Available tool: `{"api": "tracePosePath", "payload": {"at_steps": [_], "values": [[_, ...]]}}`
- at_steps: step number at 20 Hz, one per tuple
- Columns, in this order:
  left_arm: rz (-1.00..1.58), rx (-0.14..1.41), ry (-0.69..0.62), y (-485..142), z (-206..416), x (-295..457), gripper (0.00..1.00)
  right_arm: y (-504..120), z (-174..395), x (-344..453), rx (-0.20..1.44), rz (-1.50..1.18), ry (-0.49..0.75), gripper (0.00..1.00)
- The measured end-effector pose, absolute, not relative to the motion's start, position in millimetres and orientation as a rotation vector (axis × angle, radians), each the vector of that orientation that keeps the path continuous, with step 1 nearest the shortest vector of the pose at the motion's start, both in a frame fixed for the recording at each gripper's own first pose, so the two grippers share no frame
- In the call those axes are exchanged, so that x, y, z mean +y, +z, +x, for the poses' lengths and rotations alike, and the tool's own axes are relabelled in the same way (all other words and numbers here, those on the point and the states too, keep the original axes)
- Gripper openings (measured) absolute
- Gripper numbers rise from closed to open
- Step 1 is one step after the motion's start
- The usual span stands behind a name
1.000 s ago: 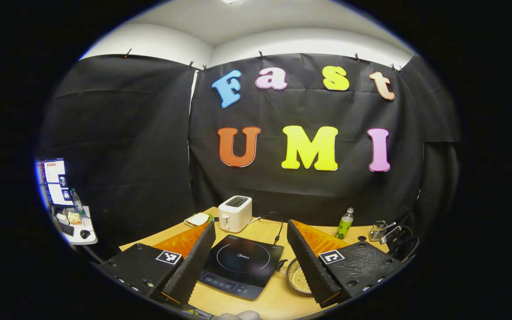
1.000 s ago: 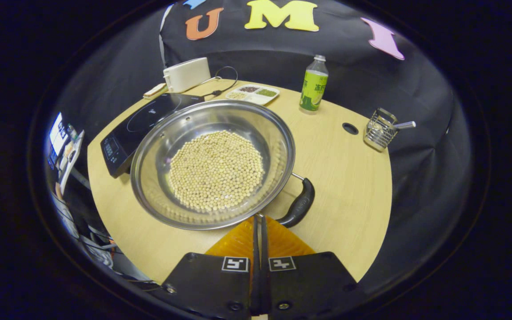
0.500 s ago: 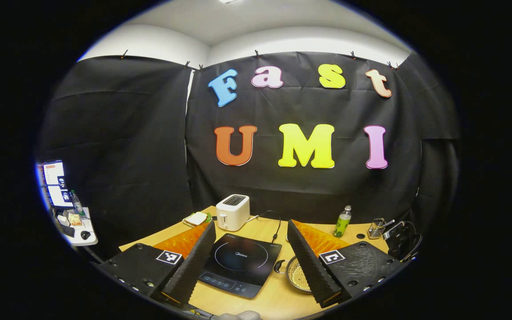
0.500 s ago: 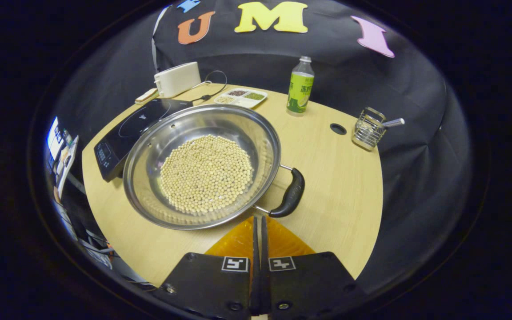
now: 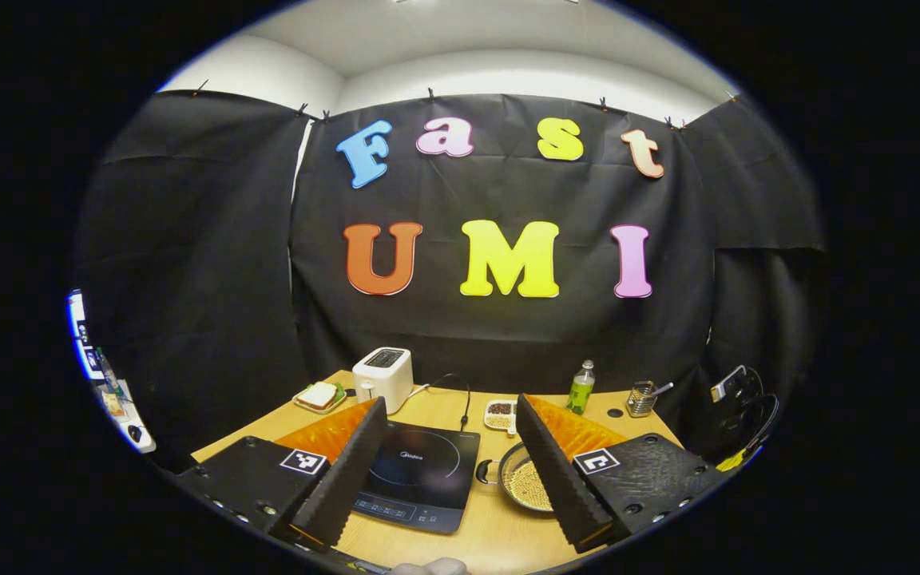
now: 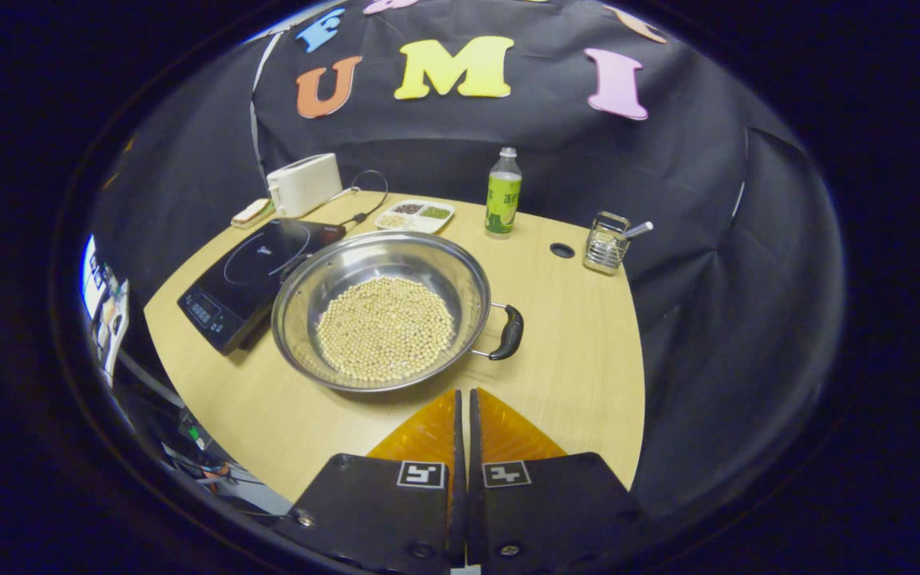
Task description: First push the handle of the pot to place it horizontally, then grasp the pot with both hands and set it on the induction cooktop.
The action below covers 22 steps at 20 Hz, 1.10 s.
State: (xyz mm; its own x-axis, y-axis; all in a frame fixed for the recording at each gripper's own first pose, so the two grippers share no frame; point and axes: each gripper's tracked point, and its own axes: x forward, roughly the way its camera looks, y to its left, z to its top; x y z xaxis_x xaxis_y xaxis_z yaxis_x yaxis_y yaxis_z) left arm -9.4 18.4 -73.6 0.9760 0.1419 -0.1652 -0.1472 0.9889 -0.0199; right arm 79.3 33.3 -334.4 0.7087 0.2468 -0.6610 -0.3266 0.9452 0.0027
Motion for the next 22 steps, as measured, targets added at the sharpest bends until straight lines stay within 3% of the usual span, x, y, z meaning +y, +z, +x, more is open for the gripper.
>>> {"api": "tracePosePath", "payload": {"at_steps": [3, 5, 6, 9, 10, 12, 15, 16, 22], "values": [[-0.038, 0.167, 0.075, -82, -14, 15, 0.96, -315, 54, 29, 0.671, -0.085, 0.269, 0.12], [-0.049, 0.171, 0.036, -88, -19, 13, 0.96, -308, 37, 27, 0.652, -0.071, 0.239, 0.25], [-0.048, 0.175, 0.018, -92, -21, 12, 0.96, -308, 29, 27, 0.646, -0.065, 0.226, 0.39], [-0.053, 0.204, -0.022, -107, -24, 10, 0.96, -308, 9, 27, 0.636, -0.05, 0.204, 0.55], [-0.057, 0.21, -0.03, -113, -22, 8, 0.96, -311, 4, 28, 0.641, -0.043, 0.201, 0.66], [-0.046, 0.252, -0.043, -134, -18, 5, 0.96, -315, 0, 30, 0.648, -0.021, 0.2, 0.77], [-0.034, 0.32, -0.054, -167, -9, -4, 0.96, -326, 5, 28, 0.665, -0.005, 0.192, 0.73], [-0.032, 0.345, -0.058, -181, -3, -7, 0.96, -329, 10, 27, 0.673, -0.002, 0.194, 0.83], [-0.059, 0.52, -0.053, -257, 37, -29, 0.96, -349, 72, 26, 0.709, 0.072, 0.225, 0.83]]}}
